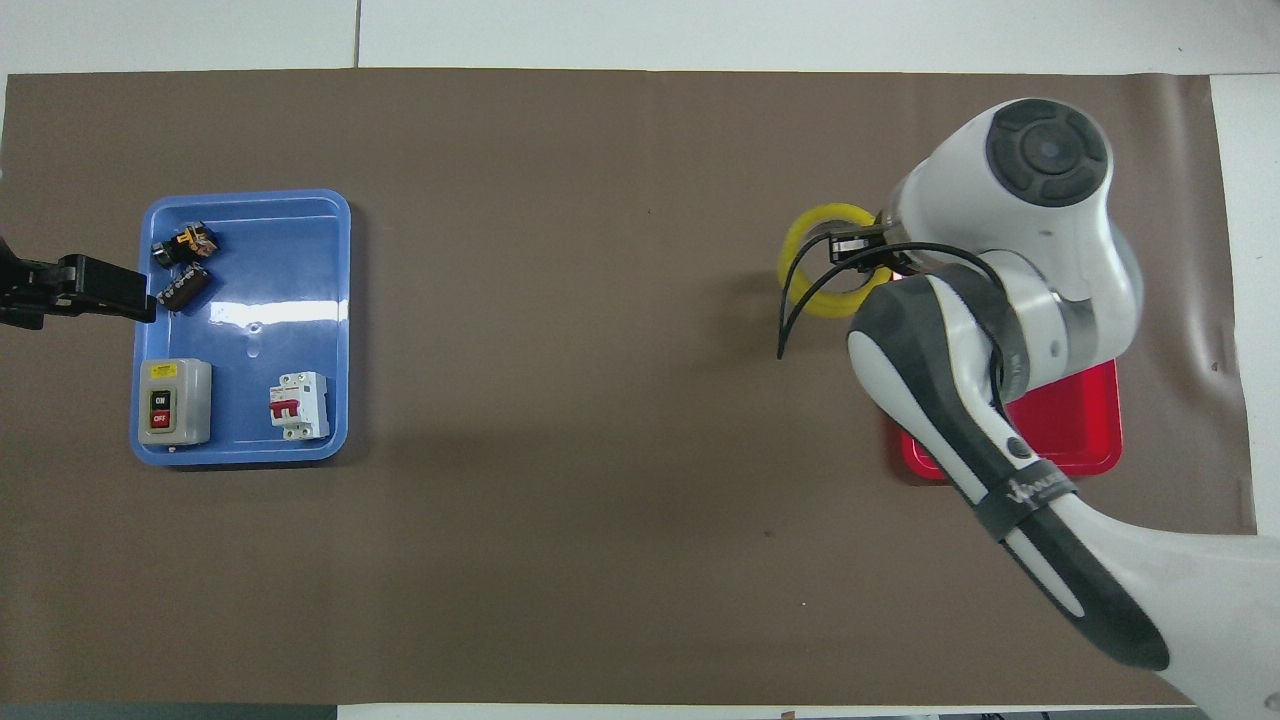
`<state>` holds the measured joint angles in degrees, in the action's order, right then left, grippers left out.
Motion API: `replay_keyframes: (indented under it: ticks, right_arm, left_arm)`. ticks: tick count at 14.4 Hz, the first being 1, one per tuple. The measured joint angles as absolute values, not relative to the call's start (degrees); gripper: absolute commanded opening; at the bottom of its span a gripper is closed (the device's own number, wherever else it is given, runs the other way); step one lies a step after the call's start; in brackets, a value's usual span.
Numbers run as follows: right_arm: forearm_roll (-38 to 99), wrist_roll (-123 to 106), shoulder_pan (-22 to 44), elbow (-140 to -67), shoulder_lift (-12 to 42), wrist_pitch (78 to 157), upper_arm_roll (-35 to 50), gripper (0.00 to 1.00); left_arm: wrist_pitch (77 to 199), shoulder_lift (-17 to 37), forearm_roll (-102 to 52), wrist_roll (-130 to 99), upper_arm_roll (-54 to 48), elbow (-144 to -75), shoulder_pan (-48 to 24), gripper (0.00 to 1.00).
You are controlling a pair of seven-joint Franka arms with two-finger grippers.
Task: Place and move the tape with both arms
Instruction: 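Carry the yellow tape with the right gripper into the red tray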
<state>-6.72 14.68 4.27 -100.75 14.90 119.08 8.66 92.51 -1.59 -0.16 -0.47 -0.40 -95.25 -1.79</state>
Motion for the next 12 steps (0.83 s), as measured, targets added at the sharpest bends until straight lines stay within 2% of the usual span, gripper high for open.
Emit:
replay_keyframes:
  ticks: [7, 12]
  right_arm:
    - [-6.7, -8.9, -11.3, -105.9, 14.0, 119.1, 8.5, 0.0]
    - [-6.7, -12.1, -14.7, -119.0, 11.3, 132.9, 8.5, 0.0]
  left_arm:
    - [92.5, -1.6, -0.2, -0.5, -0.4, -95.3, -1.8, 1.0]
    - [92.5, -1.6, -0.2, -0.5, -0.4, -95.3, -1.8, 1.0]
